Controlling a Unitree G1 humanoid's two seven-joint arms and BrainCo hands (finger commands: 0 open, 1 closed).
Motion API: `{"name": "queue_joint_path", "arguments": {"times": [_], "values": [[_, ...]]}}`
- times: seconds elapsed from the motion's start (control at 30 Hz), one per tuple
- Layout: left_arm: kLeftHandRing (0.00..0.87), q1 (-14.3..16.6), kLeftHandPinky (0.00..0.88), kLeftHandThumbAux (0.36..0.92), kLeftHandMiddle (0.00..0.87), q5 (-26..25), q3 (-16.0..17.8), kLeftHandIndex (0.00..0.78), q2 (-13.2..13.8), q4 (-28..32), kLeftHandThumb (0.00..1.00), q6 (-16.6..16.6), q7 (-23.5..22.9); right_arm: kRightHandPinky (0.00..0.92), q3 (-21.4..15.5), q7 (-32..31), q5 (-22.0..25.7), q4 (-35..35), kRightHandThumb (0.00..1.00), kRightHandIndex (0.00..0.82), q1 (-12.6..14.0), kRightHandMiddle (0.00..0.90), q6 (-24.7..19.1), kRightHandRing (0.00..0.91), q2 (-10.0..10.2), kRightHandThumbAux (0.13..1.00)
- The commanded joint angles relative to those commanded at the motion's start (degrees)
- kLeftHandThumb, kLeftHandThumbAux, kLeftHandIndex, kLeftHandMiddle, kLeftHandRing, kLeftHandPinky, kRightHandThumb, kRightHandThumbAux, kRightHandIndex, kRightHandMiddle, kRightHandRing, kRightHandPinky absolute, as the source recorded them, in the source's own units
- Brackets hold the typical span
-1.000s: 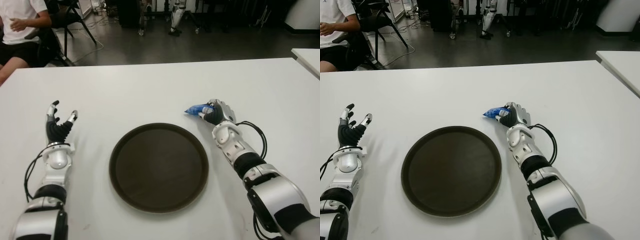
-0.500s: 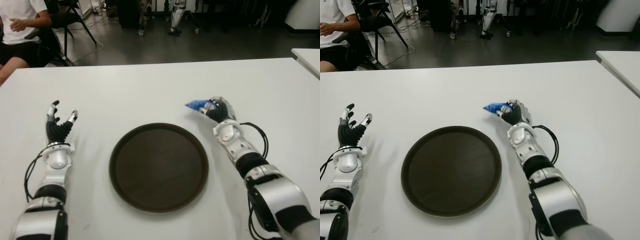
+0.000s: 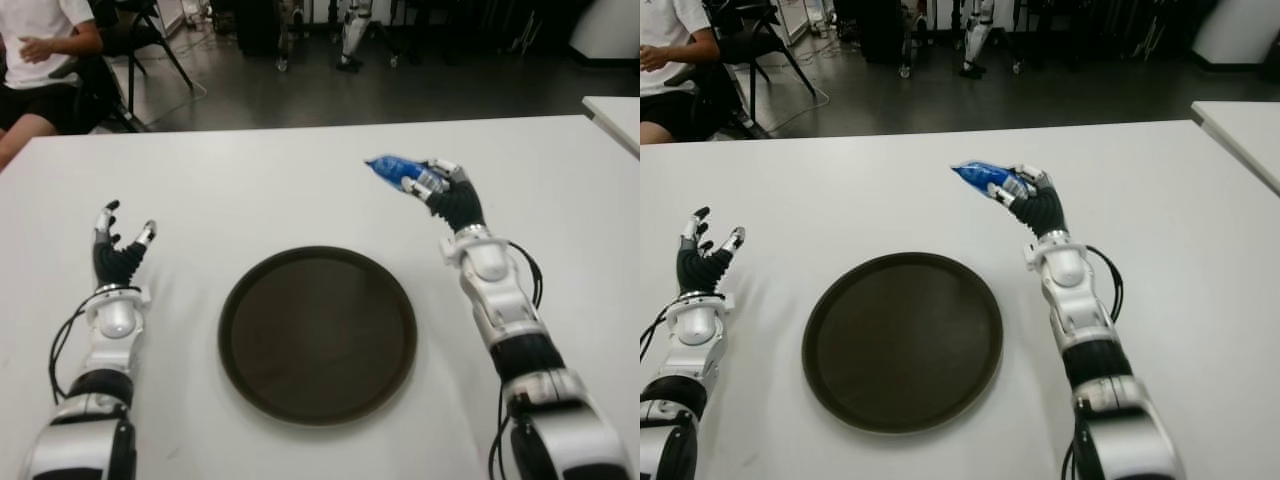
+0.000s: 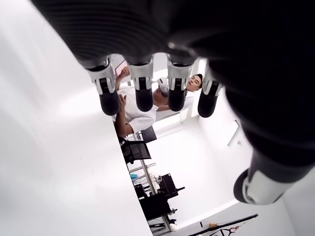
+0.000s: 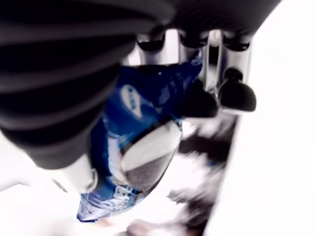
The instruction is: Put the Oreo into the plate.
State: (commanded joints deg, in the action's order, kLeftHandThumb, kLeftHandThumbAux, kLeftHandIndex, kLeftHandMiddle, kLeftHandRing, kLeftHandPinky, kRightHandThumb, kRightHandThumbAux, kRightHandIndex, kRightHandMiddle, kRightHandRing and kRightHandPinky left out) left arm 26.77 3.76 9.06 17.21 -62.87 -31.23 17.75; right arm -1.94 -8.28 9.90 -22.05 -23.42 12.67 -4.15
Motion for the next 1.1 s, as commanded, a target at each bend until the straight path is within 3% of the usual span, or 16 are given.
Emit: {"name": "queue_joint_path", "arguments": {"times": [0.27,0.57,0.87,1.1], "values": [[0.0,0.2,0.0,0.647,0.0,0.13,-0.15,0.0,0.48,-0.53,0.0,0.49,-0.11,0.857,-1.73,-4.91,3.47,4.14,0.717,0.441,2.53,0.844,3.89,0.842,0.69,0.711],[0.0,0.49,0.0,0.628,0.0,0.79,-0.82,0.0,0.69,-0.65,0.0,0.64,-0.19,0.872,-1.06,-4.62,2.13,12.0,0.72,0.441,6.05,0.844,3.94,0.845,1.19,0.709],[0.0,0.57,0.0,0.655,0.0,0.0,-0.56,0.0,0.12,-0.58,0.0,1.18,-0.32,0.881,-1.33,-4.1,1.31,10.11,0.723,0.441,5.02,0.857,5.19,0.853,2.32,0.708],[0.0,0.39,0.0,0.643,0.0,0.1,-0.68,0.0,0.13,-0.09,0.0,1.09,-0.02,0.883,-1.93,-6.97,3.98,4.94,0.72,0.442,2.88,0.855,5.88,0.855,3.12,0.709]]}}
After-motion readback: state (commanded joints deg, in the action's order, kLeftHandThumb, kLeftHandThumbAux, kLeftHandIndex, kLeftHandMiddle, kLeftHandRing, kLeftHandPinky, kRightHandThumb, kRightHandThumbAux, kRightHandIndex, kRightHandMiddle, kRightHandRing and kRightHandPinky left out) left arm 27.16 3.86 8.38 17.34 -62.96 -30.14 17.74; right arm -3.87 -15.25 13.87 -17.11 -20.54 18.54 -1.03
